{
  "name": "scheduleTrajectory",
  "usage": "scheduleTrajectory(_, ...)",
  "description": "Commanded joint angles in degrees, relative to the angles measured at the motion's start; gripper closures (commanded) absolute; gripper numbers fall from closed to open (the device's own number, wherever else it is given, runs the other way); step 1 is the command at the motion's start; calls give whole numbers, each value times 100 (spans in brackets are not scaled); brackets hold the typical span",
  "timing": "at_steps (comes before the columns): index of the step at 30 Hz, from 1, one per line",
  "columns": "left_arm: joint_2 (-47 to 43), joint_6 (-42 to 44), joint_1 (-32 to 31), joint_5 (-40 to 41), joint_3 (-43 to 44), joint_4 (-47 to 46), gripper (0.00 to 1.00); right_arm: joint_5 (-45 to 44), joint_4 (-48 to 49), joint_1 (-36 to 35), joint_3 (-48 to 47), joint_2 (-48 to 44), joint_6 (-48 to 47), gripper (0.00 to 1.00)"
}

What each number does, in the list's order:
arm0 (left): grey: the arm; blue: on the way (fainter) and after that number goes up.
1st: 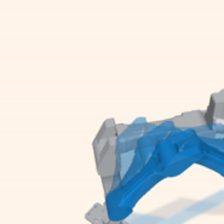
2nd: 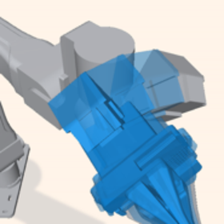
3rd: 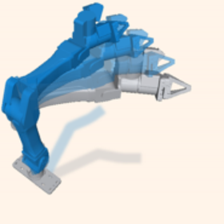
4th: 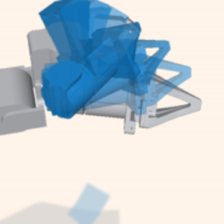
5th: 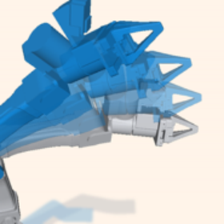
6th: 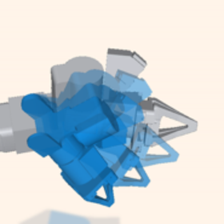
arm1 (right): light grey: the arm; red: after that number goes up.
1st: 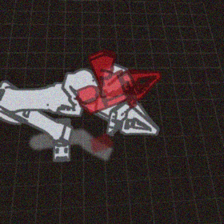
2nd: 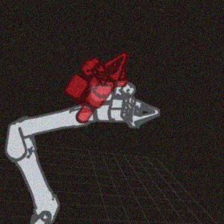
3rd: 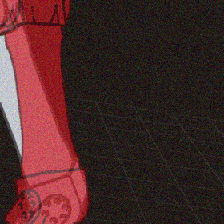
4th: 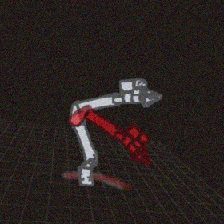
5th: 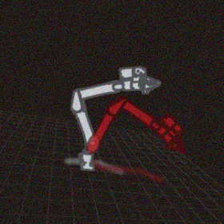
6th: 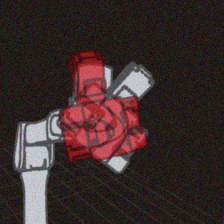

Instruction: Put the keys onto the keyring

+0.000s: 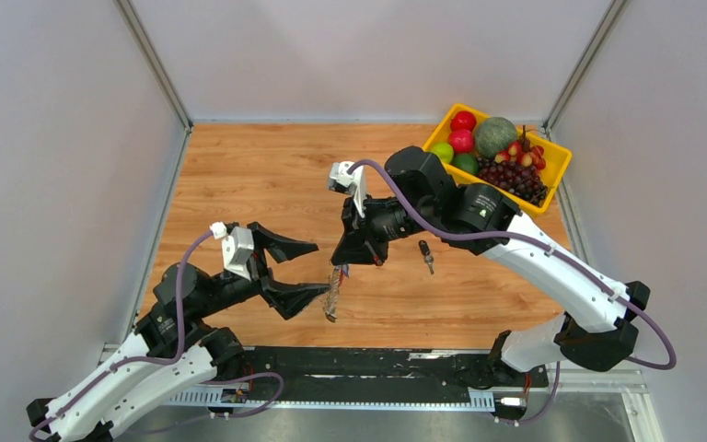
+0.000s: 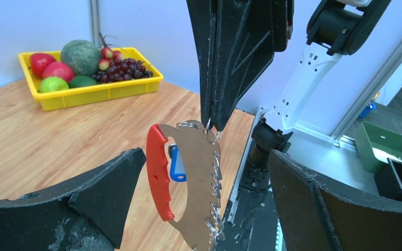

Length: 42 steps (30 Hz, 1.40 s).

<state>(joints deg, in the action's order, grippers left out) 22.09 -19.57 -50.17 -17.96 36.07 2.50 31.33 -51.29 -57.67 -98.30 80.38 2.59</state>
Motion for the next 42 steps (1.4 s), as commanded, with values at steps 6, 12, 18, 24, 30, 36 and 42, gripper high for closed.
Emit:
scheduleTrajectory(6, -25, 26, -3, -473, -81, -598, 18, 609, 309, -48, -343, -186, -374, 100)
scheduleTrajectory(12, 13, 13, -3, -849, -20, -769, 39, 662, 247, -157, -304, -172, -519, 100)
scheduleTrajectory(18, 160, -31, -10, -1114, 27, -841, 51, 554, 248, -292, -345, -111, -549, 100)
scheduleTrajectory(24, 209, -59, -10, -1176, 7, -884, 55, 469, 243, -363, -382, -105, -584, 100)
scheduleTrajectory(30, 214, -72, -9, -1263, 32, -923, 64, 382, 242, -400, -349, -116, -584, 100)
scheduleTrajectory(36, 206, -90, -10, -1297, 41, -936, 73, 292, 251, -462, -289, -93, -575, 100)
scheduleTrajectory(42, 240, -90, -3, -1298, 39, -952, 84, 258, 251, -542, -295, -73, -609, 100)
